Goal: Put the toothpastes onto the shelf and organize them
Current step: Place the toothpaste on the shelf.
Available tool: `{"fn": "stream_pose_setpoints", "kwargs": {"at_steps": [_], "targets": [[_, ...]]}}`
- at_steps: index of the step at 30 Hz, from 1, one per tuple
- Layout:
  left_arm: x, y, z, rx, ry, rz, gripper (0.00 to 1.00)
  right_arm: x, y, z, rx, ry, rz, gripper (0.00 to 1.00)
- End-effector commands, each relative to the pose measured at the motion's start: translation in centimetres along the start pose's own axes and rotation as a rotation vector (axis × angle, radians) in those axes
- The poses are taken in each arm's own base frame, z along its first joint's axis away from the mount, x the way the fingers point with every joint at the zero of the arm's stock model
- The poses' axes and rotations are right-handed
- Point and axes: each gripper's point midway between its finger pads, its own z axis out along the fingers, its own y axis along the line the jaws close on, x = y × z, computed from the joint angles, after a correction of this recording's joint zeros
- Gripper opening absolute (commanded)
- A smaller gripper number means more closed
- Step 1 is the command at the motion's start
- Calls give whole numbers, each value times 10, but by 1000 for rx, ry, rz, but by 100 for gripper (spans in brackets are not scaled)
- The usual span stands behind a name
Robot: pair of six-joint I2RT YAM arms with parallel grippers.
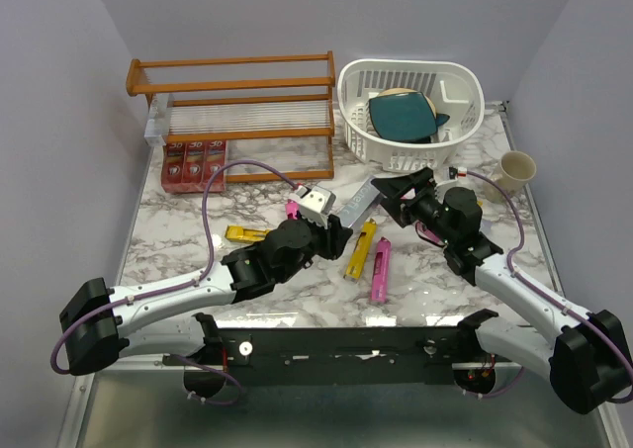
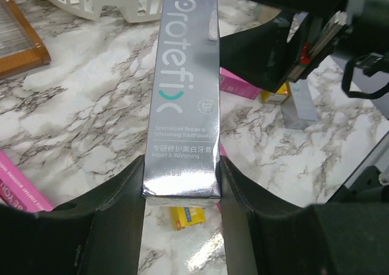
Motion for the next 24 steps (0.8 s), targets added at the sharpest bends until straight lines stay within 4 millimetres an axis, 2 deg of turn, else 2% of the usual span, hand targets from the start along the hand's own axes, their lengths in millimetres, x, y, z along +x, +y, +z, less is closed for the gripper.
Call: {"fn": "stream_pose_setpoints", "kwargs": {"at_steps": [1, 3, 4, 5, 7, 8, 9, 11, 12, 13, 14, 16, 18, 19, 21, 23, 24], "targets": [[-30, 19, -9, -111, -66, 72, 18, -12, 2, -10, 7, -37, -133, 98], [-38, 30, -13, -157, -79, 87, 18, -21, 4, -15, 30, -77, -230, 100], [-42, 35, -17, -170, -83, 93, 17, -22, -4, -18, 71, -77, -260, 100], [-47, 44, -19, -198, -91, 102, 17, -31, 2, -25, 72, -125, -297, 100], [-56, 58, -26, -239, -102, 105, 17, -40, -3, -34, 112, -160, -404, 100], [-56, 67, -30, -266, -89, 111, 17, -50, -1, -42, 120, -213, -439, 100], [-65, 83, -33, -310, -97, 103, 17, -55, -1, -47, 129, -232, -500, 100], [-66, 101, -42, -360, -68, 95, 17, -63, -9, -55, 163, -278, -554, 100], [-75, 119, -47, -409, -80, 82, 17, -66, -6, -62, 151, -301, -587, 100], [-78, 123, -53, -411, -81, 80, 17, -68, -5, -65, 143, -318, -600, 100], [-83, 130, -58, -431, -91, 80, 17, -68, -8, -67, 142, -324, -617, 100], [-95, 148, -70, -485, -111, 91, 17, -70, -3, -74, 112, -348, -675, 100], [-109, 157, -78, -514, -135, 97, 17, -70, -8, -75, 110, -349, -734, 100], [-116, 170, -84, -555, -140, 108, 17, -72, -4, -78, 91, -368, -758, 100], [-127, 178, -90, -585, -155, 109, 17, -71, -8, -80, 87, -370, -796, 100], [-132, 191, -92, -616, -142, 117, 17, -70, -1, -84, 43, -386, -807, 100], [-138, 194, -93, -624, -146, 120, 17, -67, -6, -84, 40, -381, -815, 100]]}}
